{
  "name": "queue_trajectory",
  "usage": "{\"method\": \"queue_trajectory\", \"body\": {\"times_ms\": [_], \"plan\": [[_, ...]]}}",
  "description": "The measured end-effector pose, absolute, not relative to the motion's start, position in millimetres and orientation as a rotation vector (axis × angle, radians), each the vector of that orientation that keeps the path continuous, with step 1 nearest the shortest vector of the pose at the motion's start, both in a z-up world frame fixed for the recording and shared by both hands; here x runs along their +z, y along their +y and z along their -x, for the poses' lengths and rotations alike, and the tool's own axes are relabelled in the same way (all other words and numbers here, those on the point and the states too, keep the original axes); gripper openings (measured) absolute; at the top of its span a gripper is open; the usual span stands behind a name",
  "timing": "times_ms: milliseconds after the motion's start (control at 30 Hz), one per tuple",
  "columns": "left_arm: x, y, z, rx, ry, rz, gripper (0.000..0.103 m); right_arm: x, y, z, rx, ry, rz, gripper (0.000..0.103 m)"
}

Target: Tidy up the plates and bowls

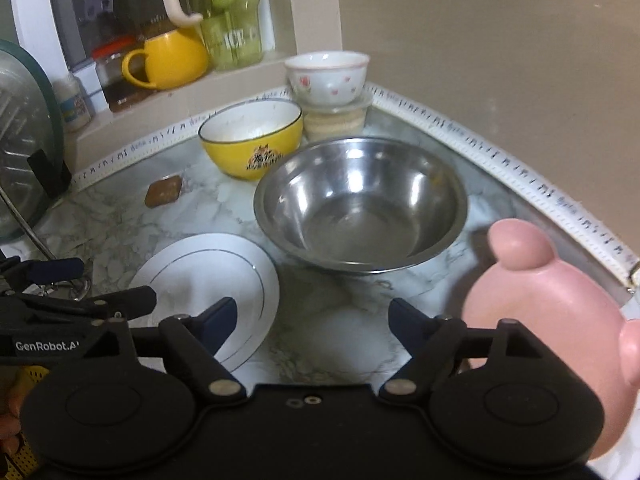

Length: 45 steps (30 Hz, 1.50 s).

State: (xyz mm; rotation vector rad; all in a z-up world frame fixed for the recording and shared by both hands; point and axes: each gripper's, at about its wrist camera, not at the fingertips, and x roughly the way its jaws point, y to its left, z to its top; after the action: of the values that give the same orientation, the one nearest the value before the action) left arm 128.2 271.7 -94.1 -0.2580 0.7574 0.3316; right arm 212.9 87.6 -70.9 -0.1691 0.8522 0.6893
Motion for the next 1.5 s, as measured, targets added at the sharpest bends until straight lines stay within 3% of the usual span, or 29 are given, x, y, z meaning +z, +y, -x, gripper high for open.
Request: {"method": "queue_trajectory", "body": {"times_ms": [133,300,400,533,600,733,767,1000,1100,1500], "plan": [[-100.9,286.4,-132.9,0.336,0.769,0.302,0.102,-80.7,96.1,-222.0,0.691,0.901,0.163,0.074],[-107.4,296.0,-138.6,0.330,0.808,0.325,0.075,-90.6,102.7,-235.9,0.707,0.990,0.103,0.062],[-111.1,302.1,-140.4,0.313,0.832,0.366,0.067,-94.7,107.3,-239.1,0.718,1.021,0.087,0.057],[-112.5,309.3,-140.8,0.303,0.830,0.408,0.065,-102.3,109.7,-246.1,0.714,1.077,0.045,0.044],[-113.7,313.3,-141.0,0.312,0.836,0.426,0.046,-104.7,110.2,-248.3,0.713,1.097,0.026,0.037],[-119.0,323.9,-140.5,0.312,0.845,0.496,0.037,-107.7,112.3,-248.9,0.727,1.117,0.009,0.030],[-120.6,325.4,-140.4,0.310,0.848,0.506,0.031,-108.6,112.2,-248.7,0.726,1.120,0.010,0.027],[-127.2,331.5,-139.5,0.302,0.862,0.555,0.020,-114.0,108.5,-254.5,0.732,1.167,-0.062,0.012],[-128.1,335.0,-139.8,0.299,0.864,0.577,0.015,-115.3,109.0,-255.2,0.735,1.174,-0.081,0.010],[-131.2,334.7,-135.4,0.265,0.866,0.626,0.011,-116.8,99.7,-255.2,0.740,1.185,-0.138,0.008]]}}
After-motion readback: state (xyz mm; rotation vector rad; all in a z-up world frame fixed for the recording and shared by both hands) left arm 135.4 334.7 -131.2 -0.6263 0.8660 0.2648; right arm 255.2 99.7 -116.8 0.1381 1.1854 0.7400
